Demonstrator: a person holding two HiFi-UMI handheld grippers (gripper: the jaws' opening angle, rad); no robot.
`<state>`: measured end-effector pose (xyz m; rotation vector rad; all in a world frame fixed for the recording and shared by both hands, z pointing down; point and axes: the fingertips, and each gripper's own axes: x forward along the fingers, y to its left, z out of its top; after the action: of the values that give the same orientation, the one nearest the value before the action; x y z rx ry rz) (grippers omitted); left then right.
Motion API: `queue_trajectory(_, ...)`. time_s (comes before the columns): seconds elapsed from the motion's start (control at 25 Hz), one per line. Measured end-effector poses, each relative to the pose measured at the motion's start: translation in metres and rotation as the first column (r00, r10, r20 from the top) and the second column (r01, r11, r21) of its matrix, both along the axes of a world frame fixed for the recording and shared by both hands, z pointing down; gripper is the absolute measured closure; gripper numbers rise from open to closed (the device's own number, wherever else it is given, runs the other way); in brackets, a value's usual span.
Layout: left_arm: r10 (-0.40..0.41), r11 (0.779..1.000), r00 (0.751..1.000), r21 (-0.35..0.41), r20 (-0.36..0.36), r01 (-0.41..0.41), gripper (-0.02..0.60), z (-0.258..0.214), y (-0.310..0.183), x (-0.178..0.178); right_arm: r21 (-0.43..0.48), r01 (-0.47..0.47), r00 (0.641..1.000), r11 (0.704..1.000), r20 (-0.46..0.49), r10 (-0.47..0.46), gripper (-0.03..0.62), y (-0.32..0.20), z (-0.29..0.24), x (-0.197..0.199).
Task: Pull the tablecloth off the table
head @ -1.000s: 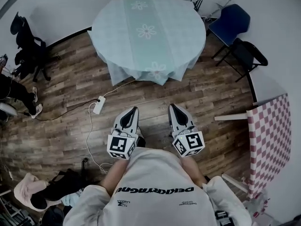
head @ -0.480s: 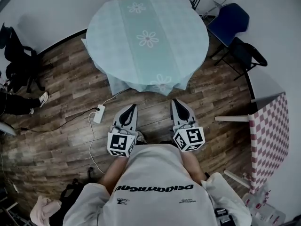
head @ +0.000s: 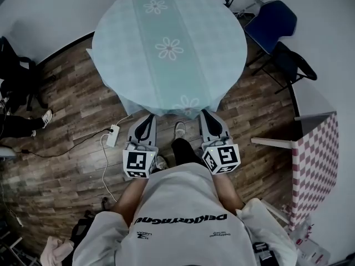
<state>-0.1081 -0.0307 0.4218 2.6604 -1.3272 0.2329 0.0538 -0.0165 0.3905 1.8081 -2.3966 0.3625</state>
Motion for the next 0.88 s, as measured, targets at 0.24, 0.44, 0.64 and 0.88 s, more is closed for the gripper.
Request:
queue_trajectory(0.24,-0.092,0.995,0.995,-0.021,0.026,0.093,0.566,0.008,-0.068,0.022,-0.016,0.036,0.999,0.999,0.013,-0.036,0.557,-0.074,0.008,0.032)
queue_trajectory(0.44,-0.133,0.989,0.990,-0.050,0.051,0.136,0.566,0.020,-0.116,0.045,-0.056,0.041,0.999,0.998,0.013,-0.041,0.557,-0.123,0.026,0.058)
queue_trajectory(0.64,-0.166,0.981,0.983,-0.085,0.075,0.172,0.566,0.038,-0.155,0.058,-0.098,0.059,0.998,0.993,0.007,-0.059,0.556,-0.169,0.048,0.074)
queue_trajectory(0.88,-0.226,0.965,0.972,-0.123,0.064,0.232,0.566,0.053,-0.208,0.057,-0.128,0.053,0.999,0.990,0.009,-0.052,0.556,-0.232,0.069,0.091)
